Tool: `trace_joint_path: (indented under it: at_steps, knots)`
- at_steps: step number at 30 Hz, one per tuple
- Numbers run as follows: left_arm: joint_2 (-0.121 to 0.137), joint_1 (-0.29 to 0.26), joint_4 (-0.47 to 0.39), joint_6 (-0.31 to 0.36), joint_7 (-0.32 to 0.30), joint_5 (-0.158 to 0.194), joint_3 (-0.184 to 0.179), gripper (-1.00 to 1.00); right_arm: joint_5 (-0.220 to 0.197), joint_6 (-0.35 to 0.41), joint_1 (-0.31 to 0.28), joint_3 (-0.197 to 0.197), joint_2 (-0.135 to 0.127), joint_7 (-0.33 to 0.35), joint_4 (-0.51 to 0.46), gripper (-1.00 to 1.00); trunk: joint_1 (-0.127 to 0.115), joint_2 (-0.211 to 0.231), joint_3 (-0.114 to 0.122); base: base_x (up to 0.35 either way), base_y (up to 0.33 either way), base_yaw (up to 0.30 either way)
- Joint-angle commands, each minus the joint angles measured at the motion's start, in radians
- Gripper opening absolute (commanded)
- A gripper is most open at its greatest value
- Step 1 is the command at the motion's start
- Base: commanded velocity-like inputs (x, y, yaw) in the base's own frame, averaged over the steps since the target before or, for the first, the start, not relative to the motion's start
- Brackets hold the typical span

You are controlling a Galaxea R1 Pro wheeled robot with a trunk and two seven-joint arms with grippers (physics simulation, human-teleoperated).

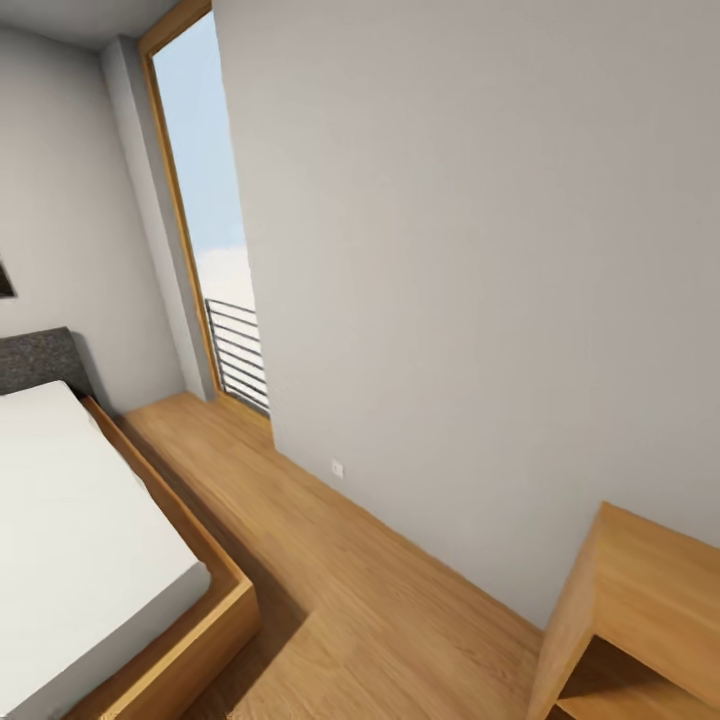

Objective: In the bedroom, organize the workspace by keeping the computer under the desk, ensuring the monitor is on the desk, placing the keyboard on the desk next to the monitor, placing the mouse on the desk next to the keyboard, moving the folder from the swivel chair onto the desk next to the mouse, stacking the notebook on top of the folder with the pen on top of the notebook, and positioning the swivel chair next to the desk.

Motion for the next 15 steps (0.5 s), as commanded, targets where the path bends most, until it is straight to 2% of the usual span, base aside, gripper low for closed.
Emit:
trace_joint_path:
  at_steps: [1, 6, 11, 15]
  knots:
    - [-0.003, 0.000, 0.003, 0.000, 0.001, 0.002, 0.000, 1.00, 0.001, -0.002, 0.000, 0.000, -0.001, -0.002, -0.001, 1.00, 0.000, -0.001, -0.002, 0.000, 0.000, 0.166]
    - [-0.020, 0.000, 0.007, -0.006, -0.004, -0.003, -0.003, 1.00, 0.000, -0.004, 0.000, -0.002, -0.004, -0.002, -0.003, 1.00, 0.000, -0.001, -0.009, 0.000, 0.000, 0.165]
    - [0.019, 0.000, -0.063, -0.004, 0.001, 0.002, 0.002, 1.00, 0.001, -0.003, 0.000, -0.003, -0.005, -0.002, -0.004, 1.00, 0.000, -0.001, -0.015, 0.000, 0.000, 0.165]
    - [0.022, 0.000, -0.069, -0.002, 0.003, 0.003, 0.003, 1.00, 0.001, -0.004, 0.000, -0.003, -0.008, -0.002, -0.006, 1.00, 0.000, -0.001, -0.020, 0.000, 0.000, 0.165]
